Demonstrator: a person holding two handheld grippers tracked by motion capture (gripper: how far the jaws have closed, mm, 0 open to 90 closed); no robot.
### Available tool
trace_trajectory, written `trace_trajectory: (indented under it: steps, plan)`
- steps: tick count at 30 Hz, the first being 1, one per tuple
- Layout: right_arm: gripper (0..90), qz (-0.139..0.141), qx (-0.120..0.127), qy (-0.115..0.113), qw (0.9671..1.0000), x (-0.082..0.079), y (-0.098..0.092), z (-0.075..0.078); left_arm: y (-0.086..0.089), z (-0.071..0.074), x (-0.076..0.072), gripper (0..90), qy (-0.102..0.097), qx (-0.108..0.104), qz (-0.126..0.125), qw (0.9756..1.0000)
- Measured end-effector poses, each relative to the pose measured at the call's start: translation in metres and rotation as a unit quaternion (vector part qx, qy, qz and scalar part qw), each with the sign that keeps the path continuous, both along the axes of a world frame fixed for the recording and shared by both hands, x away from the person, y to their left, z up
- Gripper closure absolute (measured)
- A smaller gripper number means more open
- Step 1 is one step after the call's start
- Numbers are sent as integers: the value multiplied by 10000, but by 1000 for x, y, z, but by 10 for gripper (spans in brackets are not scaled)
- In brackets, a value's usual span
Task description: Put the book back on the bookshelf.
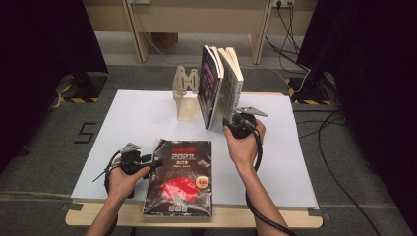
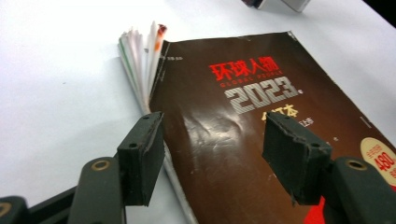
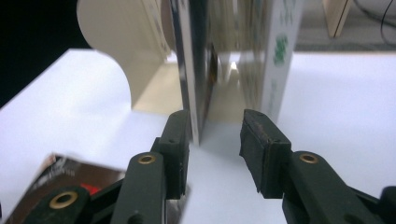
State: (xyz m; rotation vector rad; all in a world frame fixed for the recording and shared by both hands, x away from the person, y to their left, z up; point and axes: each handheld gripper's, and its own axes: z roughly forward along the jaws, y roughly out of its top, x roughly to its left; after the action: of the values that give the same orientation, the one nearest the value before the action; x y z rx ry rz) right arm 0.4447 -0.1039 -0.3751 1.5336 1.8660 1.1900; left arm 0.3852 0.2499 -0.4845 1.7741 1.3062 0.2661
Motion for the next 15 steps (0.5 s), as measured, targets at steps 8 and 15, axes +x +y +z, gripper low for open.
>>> trace_trajectory:
  steps: [8,15]
  plan:
    - [609,129,-67,543,9984,-12,-14,-33,4,-6,2,390,163,50,104,9998]
    - [595,239,48,1007,9946,-19,-20,-61,6,-10,4,408,279,-89,90,9995]
